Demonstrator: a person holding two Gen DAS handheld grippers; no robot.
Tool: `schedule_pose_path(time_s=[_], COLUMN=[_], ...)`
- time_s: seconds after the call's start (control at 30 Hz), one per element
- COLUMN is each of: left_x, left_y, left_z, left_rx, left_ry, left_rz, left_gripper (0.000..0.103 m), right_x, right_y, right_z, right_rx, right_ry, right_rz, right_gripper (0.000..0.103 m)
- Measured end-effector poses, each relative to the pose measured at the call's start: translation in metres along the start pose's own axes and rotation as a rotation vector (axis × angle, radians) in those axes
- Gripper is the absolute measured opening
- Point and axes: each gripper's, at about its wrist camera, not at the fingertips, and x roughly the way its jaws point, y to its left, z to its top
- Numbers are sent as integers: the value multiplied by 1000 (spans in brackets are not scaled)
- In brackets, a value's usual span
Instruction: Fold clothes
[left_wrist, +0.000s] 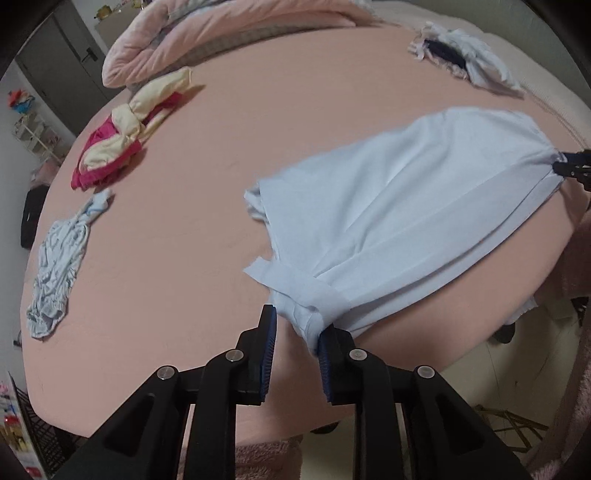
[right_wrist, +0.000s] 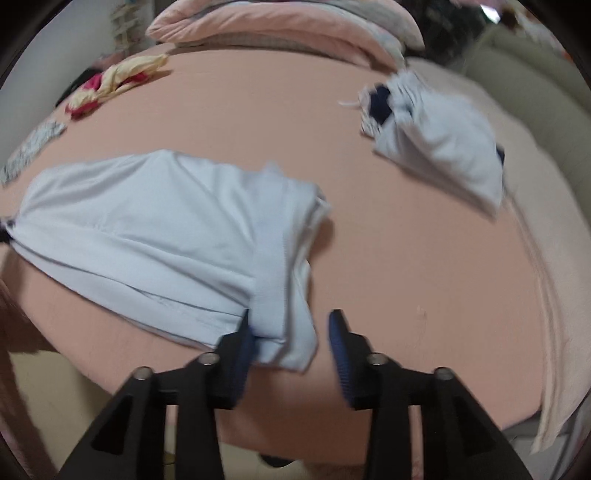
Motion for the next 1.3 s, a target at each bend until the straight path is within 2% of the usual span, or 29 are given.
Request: schedule_pose_path(time_s=[0.13,0.33,0.43,0.5,0.6,0.7,0.8,0.87,0.97,1.03,1.1,1.17,1.23,1.3], left_x=[-27,-53,-59,-51,-34,-6,21,33,28,23,12,3,0,5], left_y=[10,16,24,31,28,10,-10,-11,0,10,18,27,30,27], left_z=[6,6,8,20,40,57,57,50,39,36,35,38,43,48], left_rx=[-43,-63,-134,-177,-223,-228,-189,-170,-153,-151,-168,-222,-261,-276], left_ry=[-53,-111,-143,-145,-130,-75,35,86,102,126,83,29,-9,-23], left_rz=[-93,-273,-342,-321,-268,-262,-214,-197,-221,-181,-194,-239,-233,-233], left_gripper=[26,28,28,28,28,28,28,27,28,28,28,28,28,28], right_x=[-29,-58,-68,-68,-49,-13,9,13,19,18,13,3,-5,-1], right_y=[-24,-38,-35,-28,-13,6,21,29,36,32,26,21,16,14], right_z=[0,4,14,26,49,61,62,59,51,47,49,54,60,66], right_rx=[117,219,221,216,212,197,156,102,6,-8,18,51,84,112], right_ry=[-88,-174,-224,-250,-233,-130,-32,3,40,32,4,-67,-132,-138], right_rz=[188,465,540,504,393,306,287,217,99,90,106,129,150,137], right_gripper=[44,46,46,47,47,46,46,47,47,47,47,47,47,47])
